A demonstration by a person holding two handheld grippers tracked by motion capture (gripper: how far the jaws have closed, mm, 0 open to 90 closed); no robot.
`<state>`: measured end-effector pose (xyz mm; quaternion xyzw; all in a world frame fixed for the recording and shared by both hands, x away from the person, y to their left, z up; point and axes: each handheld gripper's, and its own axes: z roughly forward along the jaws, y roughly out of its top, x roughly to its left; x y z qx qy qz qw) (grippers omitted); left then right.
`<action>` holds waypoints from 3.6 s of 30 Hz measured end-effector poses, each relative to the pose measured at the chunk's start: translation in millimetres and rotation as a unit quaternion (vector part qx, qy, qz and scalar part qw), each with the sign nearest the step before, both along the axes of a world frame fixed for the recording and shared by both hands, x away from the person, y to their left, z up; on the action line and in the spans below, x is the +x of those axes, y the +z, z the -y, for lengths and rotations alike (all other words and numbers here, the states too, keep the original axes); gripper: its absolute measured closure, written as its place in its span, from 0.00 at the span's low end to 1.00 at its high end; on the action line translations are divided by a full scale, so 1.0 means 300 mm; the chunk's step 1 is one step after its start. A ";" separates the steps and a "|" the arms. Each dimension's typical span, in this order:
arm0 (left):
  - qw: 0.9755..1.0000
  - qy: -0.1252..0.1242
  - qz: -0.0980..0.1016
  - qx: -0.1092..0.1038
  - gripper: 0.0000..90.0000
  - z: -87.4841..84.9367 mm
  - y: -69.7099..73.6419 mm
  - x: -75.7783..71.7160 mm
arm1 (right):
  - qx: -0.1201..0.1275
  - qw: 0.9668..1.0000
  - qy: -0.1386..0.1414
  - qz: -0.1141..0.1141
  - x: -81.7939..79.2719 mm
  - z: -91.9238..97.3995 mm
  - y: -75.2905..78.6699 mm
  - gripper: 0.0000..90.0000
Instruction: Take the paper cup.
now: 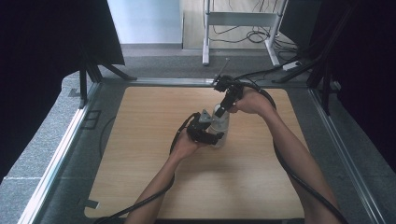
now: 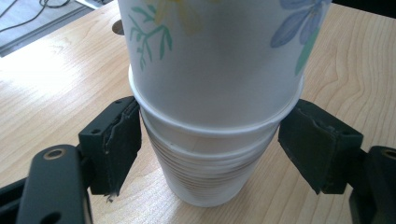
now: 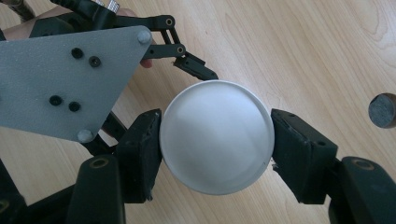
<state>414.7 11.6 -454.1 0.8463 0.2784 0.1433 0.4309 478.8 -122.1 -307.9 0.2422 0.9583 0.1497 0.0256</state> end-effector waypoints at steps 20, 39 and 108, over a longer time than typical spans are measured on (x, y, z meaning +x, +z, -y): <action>1.000 -0.004 0.013 0.013 0.24 0.003 0.002 -0.005 | 0.004 1.000 -0.002 0.018 -0.022 0.003 0.088 0.41; 1.000 -0.010 0.016 0.023 0.21 -0.001 0.007 -0.005 | 0.023 0.999 0.000 0.036 -0.051 0.040 0.185 0.41; 0.996 -0.072 -0.042 0.012 0.01 -0.142 0.037 -0.189 | 0.074 0.995 0.035 0.054 -0.315 0.277 0.089 0.41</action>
